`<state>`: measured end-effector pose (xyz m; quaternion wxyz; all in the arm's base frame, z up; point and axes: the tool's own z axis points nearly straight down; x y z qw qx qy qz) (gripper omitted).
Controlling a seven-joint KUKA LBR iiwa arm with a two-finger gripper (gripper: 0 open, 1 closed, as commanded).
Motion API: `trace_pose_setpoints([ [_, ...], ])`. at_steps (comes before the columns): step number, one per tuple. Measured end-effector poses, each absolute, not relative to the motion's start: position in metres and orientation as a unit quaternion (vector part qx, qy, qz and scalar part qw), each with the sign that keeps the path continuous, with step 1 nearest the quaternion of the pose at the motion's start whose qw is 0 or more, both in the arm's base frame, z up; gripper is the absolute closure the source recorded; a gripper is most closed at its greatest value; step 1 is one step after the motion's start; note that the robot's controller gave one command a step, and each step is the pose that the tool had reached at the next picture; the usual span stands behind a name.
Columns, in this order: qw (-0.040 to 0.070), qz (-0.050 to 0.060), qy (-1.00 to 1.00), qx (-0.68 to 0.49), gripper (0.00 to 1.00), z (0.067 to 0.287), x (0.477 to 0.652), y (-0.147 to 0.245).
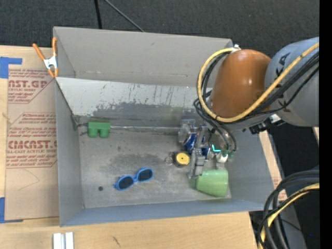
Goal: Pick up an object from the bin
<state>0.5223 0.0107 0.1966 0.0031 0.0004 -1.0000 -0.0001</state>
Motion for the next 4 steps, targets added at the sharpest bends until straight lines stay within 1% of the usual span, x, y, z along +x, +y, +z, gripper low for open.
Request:
trace_pose_setpoints([
  [1,-0.008,0.003,-0.999,0.053,0.00,0.0733,0.5674,-0.0967],
  [4,-0.012,0.002,-0.999,0.053,0.00,0.0763,0.5706,-0.0947],
])
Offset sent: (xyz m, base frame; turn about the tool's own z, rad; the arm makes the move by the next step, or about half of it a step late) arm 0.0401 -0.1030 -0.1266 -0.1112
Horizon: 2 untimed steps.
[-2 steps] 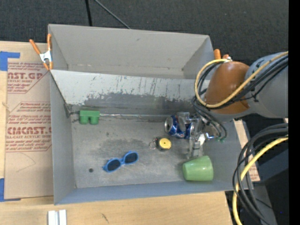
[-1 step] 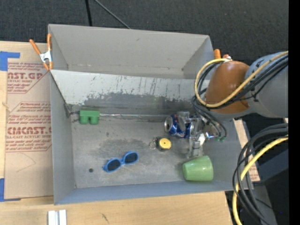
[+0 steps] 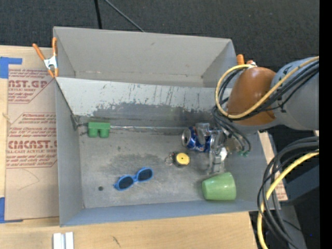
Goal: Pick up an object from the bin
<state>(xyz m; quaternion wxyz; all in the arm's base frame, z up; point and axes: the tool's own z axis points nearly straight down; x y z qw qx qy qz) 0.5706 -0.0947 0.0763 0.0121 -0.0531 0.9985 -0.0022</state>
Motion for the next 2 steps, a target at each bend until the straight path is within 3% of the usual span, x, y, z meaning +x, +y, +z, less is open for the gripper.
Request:
trace_pose_setpoints([
  [1,0.013,-0.002,0.999,-0.053,0.00,0.0767,0.5712,-0.0945],
  [2,0.014,-0.002,0.999,-0.053,1.00,0.0778,0.5723,-0.0942],
])
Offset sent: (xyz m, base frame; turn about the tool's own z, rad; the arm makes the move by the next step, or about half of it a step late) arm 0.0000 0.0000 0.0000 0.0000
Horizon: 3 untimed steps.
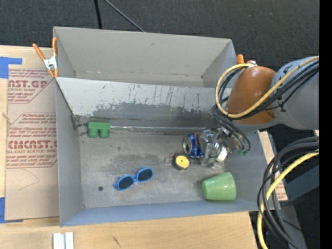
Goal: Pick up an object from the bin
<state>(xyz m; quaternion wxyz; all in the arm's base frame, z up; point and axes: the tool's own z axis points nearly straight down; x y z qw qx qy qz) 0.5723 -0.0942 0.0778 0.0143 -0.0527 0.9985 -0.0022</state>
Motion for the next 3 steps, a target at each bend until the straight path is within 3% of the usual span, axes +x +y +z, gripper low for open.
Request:
trace_pose_setpoints([
  [1,0.002,0.000,0.999,-0.052,1.00,0.110,0.574,-0.094],
  [2,0.002,0.000,0.999,-0.052,1.00,0.126,0.575,-0.094],
  [3,0.003,-0.001,0.999,-0.052,1.00,0.170,0.576,-0.094],
])
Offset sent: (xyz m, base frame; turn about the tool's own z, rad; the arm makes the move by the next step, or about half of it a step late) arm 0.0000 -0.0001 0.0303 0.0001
